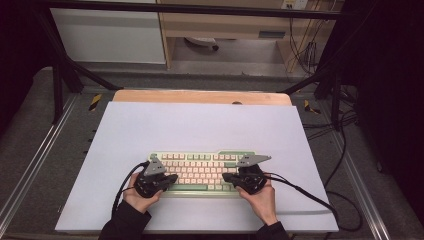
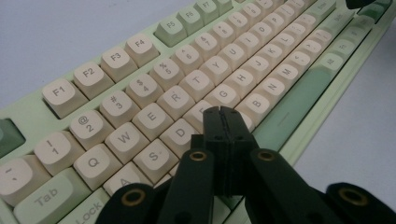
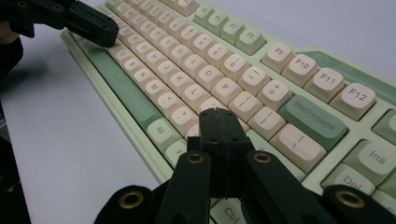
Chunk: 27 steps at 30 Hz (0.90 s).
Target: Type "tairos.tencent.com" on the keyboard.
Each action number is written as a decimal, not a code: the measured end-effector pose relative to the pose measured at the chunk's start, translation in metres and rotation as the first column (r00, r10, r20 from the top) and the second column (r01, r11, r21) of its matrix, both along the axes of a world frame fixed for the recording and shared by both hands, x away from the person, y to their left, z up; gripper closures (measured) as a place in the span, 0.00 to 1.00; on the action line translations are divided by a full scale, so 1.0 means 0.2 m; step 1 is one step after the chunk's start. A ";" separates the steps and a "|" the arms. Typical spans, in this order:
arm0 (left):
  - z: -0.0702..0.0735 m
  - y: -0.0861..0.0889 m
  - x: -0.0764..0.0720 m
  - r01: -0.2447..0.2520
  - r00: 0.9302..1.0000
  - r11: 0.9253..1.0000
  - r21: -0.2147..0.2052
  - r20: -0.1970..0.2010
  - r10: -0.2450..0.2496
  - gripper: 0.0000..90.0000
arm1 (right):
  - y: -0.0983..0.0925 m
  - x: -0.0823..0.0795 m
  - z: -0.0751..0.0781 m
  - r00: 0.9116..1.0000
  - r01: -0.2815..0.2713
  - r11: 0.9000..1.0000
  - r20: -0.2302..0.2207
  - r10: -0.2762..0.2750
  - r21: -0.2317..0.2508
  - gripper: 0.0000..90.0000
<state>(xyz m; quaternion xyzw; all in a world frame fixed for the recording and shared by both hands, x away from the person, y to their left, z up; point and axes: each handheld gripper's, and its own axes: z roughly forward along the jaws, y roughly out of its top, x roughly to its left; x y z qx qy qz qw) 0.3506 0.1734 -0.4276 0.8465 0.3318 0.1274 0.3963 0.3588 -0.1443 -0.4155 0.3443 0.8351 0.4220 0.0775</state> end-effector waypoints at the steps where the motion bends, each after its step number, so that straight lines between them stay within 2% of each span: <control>1: 0.00 0.00 0.00 0.002 1.000 1.000 0.000 0.001 -0.002 1.00 | 0.00 0.00 0.00 1.000 -0.001 1.000 0.002 0.001 0.000 1.00; 14: -0.02 -0.01 0.00 0.004 1.000 1.000 0.006 0.003 -0.004 1.00 | 0.00 0.00 0.00 1.000 0.000 1.000 0.003 0.000 -0.002 1.00; 27: 0.03 0.04 -0.01 -0.009 1.000 1.000 -0.019 0.023 0.010 1.00 | 0.00 0.00 -0.01 1.000 -0.001 1.000 -0.003 0.001 -0.002 1.00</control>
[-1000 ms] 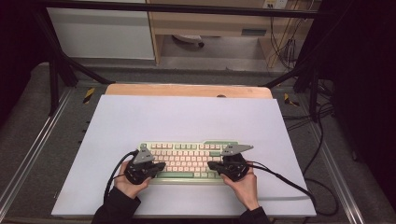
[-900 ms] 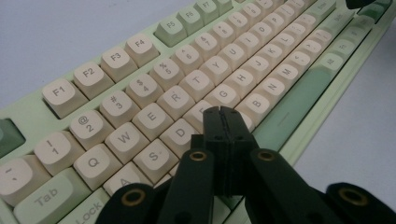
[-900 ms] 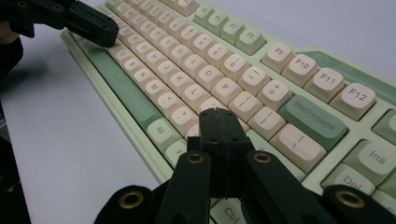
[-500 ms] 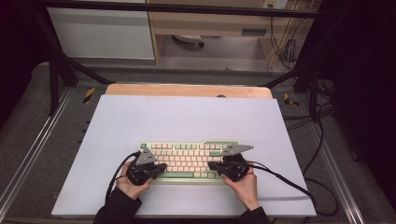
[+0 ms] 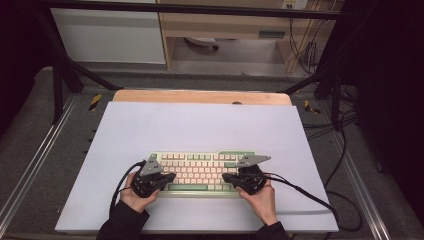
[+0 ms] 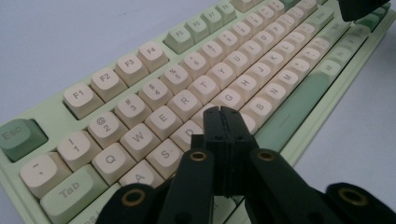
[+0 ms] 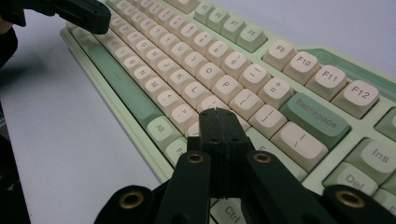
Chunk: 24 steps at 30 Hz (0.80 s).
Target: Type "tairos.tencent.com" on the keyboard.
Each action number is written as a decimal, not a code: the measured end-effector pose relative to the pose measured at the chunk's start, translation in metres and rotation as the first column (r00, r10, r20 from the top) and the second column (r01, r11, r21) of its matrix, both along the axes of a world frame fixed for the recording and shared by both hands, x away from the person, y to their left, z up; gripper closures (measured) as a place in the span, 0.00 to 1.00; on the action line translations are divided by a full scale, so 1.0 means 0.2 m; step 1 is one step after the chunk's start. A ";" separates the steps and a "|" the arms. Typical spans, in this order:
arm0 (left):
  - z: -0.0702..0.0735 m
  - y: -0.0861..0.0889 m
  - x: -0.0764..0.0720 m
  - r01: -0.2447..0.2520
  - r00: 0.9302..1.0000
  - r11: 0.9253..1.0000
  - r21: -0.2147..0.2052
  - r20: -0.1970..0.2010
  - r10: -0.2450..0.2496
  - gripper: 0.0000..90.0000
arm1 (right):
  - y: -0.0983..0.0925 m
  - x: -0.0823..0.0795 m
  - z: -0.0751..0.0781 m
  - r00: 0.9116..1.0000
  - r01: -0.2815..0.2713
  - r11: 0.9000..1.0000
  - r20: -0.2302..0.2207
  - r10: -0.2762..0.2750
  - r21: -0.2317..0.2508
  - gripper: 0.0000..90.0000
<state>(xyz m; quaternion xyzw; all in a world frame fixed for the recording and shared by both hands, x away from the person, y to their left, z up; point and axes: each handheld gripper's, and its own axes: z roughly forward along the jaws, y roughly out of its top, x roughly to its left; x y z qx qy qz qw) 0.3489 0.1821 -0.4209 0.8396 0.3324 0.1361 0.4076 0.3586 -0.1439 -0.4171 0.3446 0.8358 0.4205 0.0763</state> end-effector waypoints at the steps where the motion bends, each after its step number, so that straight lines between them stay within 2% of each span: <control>1: 0.00 0.00 0.00 0.000 1.000 1.000 -0.001 0.000 0.000 1.00 | 0.00 0.00 0.00 1.000 -0.001 1.000 0.002 0.001 0.000 1.00; 11: 0.03 0.02 0.01 -0.011 1.000 1.000 -0.003 0.005 0.011 1.00 | 0.00 0.00 0.00 1.000 0.003 1.000 -0.001 -0.003 0.001 1.00; 24: 0.07 -0.01 0.07 -0.022 1.000 1.000 0.006 0.011 0.022 1.00 | 0.00 0.00 0.00 1.000 0.003 1.000 -0.002 -0.003 -0.001 1.00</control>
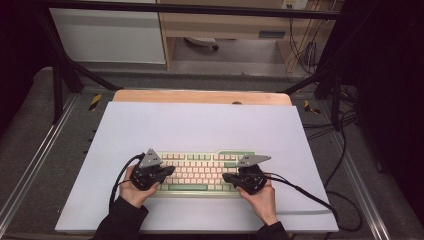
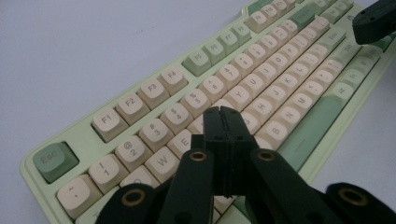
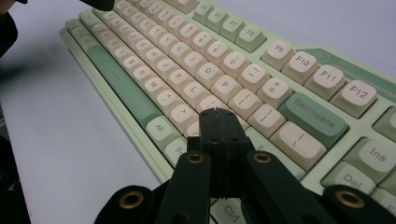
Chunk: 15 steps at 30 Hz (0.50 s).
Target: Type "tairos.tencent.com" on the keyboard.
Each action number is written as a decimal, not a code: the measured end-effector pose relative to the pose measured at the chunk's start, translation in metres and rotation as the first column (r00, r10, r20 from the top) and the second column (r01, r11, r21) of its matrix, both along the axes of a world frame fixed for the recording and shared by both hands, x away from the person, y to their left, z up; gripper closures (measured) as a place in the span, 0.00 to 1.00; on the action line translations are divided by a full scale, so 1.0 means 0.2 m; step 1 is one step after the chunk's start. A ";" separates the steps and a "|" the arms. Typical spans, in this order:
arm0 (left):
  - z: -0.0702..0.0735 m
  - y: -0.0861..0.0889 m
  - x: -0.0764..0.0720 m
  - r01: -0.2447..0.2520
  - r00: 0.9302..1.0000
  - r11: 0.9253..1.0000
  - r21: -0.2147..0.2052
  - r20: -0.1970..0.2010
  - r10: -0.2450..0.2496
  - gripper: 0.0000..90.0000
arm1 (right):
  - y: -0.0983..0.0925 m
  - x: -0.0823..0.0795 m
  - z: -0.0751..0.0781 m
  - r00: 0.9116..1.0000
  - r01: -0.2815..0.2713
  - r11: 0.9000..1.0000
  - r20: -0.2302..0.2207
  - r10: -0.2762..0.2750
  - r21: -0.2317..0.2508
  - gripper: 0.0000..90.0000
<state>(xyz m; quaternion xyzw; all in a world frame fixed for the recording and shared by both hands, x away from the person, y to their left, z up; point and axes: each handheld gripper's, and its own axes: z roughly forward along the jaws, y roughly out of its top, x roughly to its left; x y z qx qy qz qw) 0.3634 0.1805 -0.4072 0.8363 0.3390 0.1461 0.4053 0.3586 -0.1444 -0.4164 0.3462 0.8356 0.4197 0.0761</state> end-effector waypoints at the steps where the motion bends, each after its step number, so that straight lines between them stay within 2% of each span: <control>1: 0.00 0.00 0.01 0.000 1.000 1.000 0.001 0.000 0.000 1.00 | 0.00 0.00 0.00 1.000 0.001 1.000 -0.002 -0.001 0.000 1.00; 15: -0.02 -0.01 0.08 -0.044 0.999 0.999 0.003 -0.014 0.044 1.00 | 0.00 0.00 0.00 1.000 -0.001 1.000 -0.001 0.001 0.000 1.00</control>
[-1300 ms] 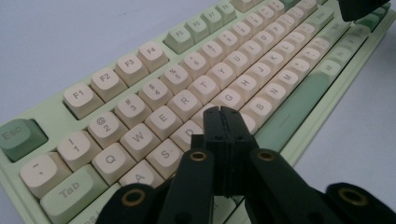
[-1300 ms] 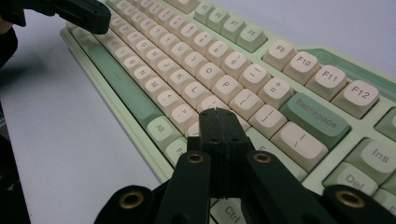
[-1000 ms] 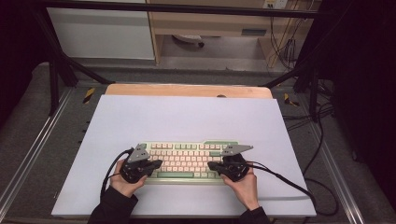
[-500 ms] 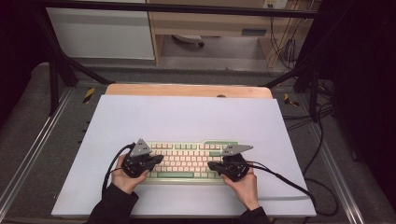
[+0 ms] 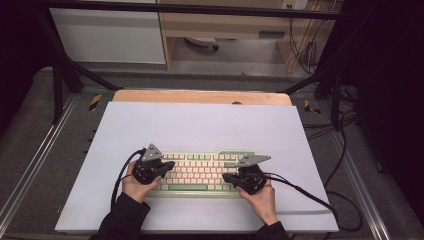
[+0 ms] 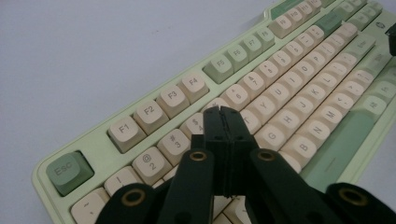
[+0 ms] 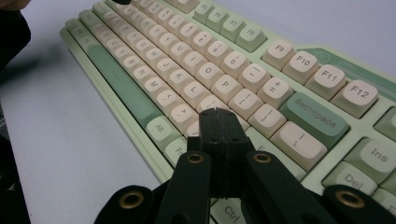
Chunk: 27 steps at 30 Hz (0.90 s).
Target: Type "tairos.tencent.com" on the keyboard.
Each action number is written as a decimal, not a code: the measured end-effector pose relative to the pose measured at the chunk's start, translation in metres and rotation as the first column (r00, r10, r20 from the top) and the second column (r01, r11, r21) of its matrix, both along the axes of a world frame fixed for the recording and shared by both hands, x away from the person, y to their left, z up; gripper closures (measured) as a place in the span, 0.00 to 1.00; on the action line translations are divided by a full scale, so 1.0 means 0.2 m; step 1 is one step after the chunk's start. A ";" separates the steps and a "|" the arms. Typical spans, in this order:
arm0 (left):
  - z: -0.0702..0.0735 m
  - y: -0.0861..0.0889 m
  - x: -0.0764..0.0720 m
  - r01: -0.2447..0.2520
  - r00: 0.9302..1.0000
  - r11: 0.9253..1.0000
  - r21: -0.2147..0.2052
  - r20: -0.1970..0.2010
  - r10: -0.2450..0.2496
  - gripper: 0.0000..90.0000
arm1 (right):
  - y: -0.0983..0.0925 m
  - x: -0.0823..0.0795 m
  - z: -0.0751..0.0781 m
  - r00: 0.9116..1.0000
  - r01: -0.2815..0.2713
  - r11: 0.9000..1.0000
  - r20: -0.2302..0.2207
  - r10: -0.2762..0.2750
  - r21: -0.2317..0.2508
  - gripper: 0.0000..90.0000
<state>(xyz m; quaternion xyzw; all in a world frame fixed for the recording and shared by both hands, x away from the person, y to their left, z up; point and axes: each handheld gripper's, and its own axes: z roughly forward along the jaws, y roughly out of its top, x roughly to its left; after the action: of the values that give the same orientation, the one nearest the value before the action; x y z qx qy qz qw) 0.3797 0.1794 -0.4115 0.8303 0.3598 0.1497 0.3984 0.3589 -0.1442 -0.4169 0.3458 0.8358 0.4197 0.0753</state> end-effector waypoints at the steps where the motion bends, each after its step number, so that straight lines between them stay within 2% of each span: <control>1: 0.00 0.00 0.00 -0.002 1.000 1.000 0.001 -0.001 0.002 1.00 | 0.00 0.00 0.00 1.000 0.000 1.000 -0.001 0.000 0.000 1.00; 10: -0.04 -0.01 0.02 -0.008 1.000 0.999 0.031 -0.007 0.009 1.00 | 0.00 0.00 0.00 1.000 -0.003 1.000 0.000 0.003 -0.001 1.00; 27: -0.07 -0.01 0.02 -0.002 1.000 1.000 0.028 -0.015 0.003 1.00 | 0.00 0.00 0.00 1.000 -0.004 1.000 0.002 0.004 -0.001 1.00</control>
<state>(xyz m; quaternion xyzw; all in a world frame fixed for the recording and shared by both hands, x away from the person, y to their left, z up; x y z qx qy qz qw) 0.3830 0.1774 -0.4263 0.8366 0.3616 0.1490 0.3836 0.3588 -0.1443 -0.4170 0.3438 0.8367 0.4197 0.0753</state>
